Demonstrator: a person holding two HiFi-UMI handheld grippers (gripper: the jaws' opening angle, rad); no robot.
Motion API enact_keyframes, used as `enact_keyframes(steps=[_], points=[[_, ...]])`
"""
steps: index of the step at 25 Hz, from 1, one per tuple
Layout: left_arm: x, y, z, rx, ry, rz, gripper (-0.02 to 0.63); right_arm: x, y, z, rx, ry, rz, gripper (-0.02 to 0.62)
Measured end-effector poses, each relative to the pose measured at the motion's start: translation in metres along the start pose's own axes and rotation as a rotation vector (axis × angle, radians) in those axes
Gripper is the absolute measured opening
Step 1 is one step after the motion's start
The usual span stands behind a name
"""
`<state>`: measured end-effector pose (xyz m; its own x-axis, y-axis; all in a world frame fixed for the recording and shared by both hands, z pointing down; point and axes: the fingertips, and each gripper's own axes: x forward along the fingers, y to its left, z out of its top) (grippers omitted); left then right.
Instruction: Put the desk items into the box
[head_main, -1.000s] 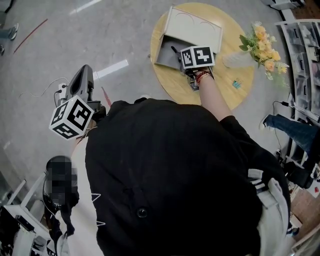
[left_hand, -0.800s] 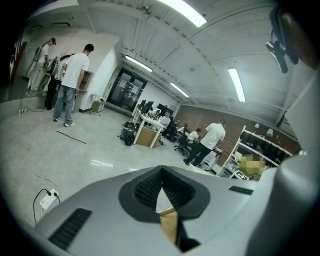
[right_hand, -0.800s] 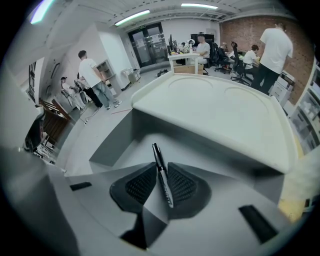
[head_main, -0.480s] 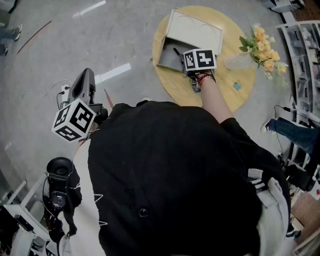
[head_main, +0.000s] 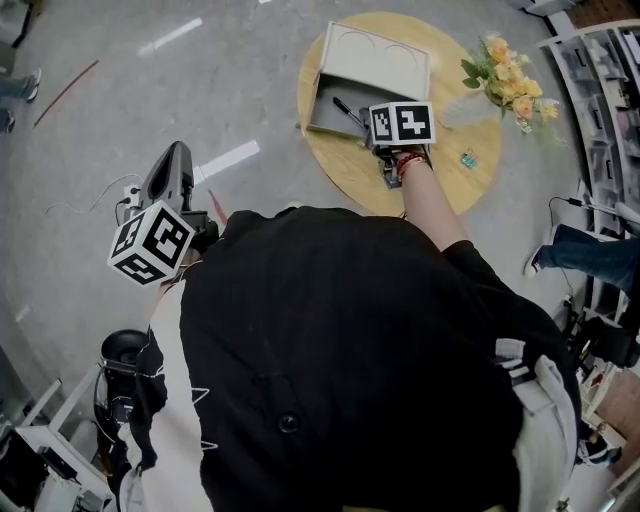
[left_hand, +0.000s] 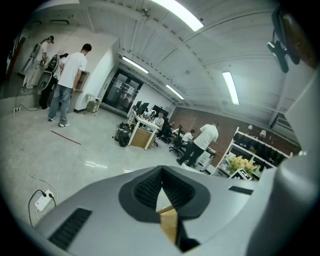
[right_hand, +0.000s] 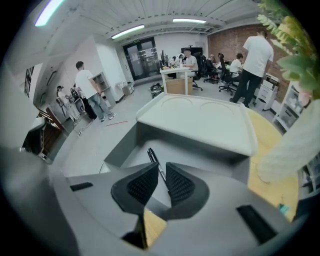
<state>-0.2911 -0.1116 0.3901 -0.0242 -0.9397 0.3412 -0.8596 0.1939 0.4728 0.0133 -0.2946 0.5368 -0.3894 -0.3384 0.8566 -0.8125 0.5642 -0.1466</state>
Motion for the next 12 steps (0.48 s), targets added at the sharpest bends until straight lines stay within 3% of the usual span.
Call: enact_keyframes(steps=[4,12], points=[[-0.002,-0.011,-0.002,0.013,0.005,-0.04,0.011,-0.018,0.005,-0.004,0.095,-0.063,0.012,0.017],[0.002,-0.044,-0.013,0.049,0.039,-0.149,0.011,-0.047,0.022,-0.016,0.327,-0.172,0.077,0.006]])
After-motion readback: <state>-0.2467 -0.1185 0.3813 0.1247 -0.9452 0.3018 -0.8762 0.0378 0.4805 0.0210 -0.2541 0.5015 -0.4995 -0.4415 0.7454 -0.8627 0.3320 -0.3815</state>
